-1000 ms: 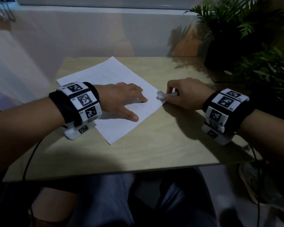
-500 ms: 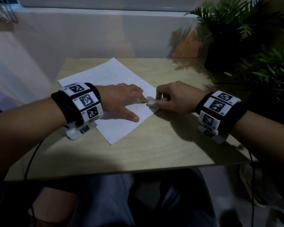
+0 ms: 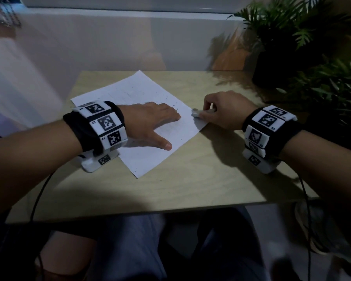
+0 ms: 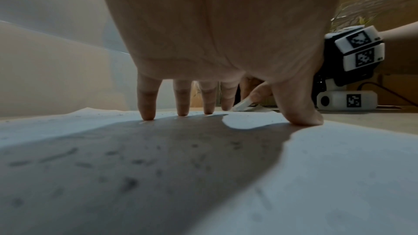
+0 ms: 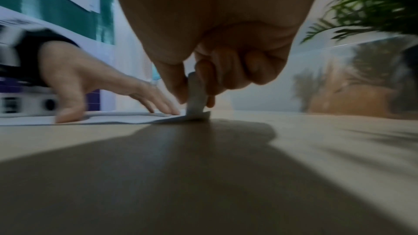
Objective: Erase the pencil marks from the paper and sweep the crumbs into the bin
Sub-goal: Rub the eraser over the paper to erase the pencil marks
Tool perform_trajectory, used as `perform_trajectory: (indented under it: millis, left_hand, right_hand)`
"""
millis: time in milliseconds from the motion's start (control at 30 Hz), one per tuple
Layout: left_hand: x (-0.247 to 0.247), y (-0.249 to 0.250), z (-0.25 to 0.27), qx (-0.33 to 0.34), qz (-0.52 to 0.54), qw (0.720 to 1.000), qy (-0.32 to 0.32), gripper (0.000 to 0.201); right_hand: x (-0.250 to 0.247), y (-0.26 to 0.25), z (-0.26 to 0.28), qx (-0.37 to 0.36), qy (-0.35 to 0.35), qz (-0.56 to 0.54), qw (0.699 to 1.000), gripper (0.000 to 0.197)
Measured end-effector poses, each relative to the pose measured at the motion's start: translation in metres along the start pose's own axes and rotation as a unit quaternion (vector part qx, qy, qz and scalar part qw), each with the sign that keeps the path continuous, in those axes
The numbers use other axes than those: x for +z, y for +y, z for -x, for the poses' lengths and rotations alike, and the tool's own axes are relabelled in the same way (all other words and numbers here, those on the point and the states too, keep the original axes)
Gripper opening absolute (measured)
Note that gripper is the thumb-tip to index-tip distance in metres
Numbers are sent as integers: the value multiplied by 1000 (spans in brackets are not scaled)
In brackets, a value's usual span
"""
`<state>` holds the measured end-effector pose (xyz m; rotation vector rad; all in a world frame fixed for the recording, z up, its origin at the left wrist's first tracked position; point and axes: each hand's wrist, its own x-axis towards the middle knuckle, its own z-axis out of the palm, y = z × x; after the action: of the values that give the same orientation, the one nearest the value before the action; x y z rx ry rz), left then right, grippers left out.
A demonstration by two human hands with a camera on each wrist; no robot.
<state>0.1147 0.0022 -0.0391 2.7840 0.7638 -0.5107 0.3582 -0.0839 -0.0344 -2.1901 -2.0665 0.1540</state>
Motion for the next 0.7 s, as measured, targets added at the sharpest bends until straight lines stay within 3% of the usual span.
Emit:
perform_trajectory:
  millis: [133, 233, 300, 367, 467, 567, 700]
  left_hand:
    - [0, 0, -1, -5, -16, 1000, 3, 100]
    - [-1, 1, -1, -8, -11, 1000, 0, 105]
    - [0, 0, 0, -9, -10, 1000, -3, 113]
    - [0, 0, 0, -11, -9, 1000, 0, 109]
    - [0, 1, 0, -12, -8, 1000, 4, 101]
    - [-1, 3, 1, -13, -6, 1000, 4, 99]
    - [-3, 2, 4, -16, -14, 1000, -17, 103]
  right_hand:
    - [-2, -4, 11, -35, -61, -59, 996, 40]
    - [-2, 3, 9, 8, -16, -26, 999, 42]
    - [0, 2, 10, -11, -1, -13, 1000, 40]
    - [0, -2, 17, -43, -40, -44, 997, 36]
    - [-5, 8, 23, -15, -71, -57, 996, 37]
    - [-5, 21, 21, 26, -11, 0, 1000, 43]
    - [-2, 13, 25, -11, 50, 3, 999, 27]
